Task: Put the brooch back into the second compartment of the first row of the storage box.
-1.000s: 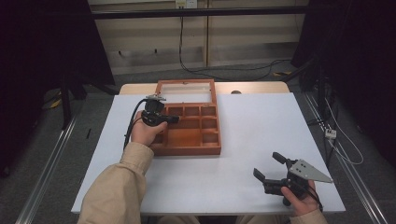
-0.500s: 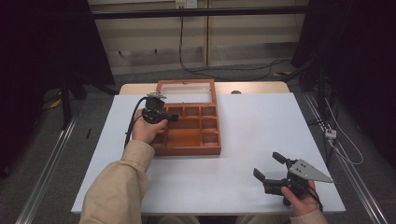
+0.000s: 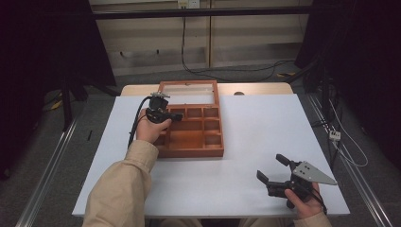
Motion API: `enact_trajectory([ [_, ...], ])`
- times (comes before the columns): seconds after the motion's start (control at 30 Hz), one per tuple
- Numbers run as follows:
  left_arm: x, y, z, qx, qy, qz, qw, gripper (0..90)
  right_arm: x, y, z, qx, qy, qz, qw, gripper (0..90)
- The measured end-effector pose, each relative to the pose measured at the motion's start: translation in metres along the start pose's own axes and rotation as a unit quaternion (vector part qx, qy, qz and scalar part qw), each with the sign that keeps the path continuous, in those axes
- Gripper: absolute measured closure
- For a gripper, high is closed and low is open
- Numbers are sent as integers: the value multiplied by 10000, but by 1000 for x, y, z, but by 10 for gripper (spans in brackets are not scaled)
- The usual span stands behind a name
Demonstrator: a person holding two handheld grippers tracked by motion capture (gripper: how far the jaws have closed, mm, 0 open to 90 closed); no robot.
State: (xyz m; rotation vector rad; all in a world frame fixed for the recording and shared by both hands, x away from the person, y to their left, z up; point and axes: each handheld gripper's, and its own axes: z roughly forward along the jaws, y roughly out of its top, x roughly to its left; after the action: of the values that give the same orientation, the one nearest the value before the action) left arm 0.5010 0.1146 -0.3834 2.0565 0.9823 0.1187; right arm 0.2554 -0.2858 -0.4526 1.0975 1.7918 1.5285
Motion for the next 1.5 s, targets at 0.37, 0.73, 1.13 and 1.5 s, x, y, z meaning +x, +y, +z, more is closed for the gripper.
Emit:
enact_trajectory([
  [0.37,1,6,3,34,52,22,10000,898,0,0,0,0,4,-5,10000,44],
  [0.73,7,8,4,44,119,-65,9999,898,0,0,0,4,10,11,10000,44],
  [1.13,13,13,6,46,258,-69,9996,897,0,0,0,-3,-4,68,10000,44],
  [1.5,19,12,13,63,306,-124,9994,897,-1,1,-1,-20,1,15,10000,44],
])
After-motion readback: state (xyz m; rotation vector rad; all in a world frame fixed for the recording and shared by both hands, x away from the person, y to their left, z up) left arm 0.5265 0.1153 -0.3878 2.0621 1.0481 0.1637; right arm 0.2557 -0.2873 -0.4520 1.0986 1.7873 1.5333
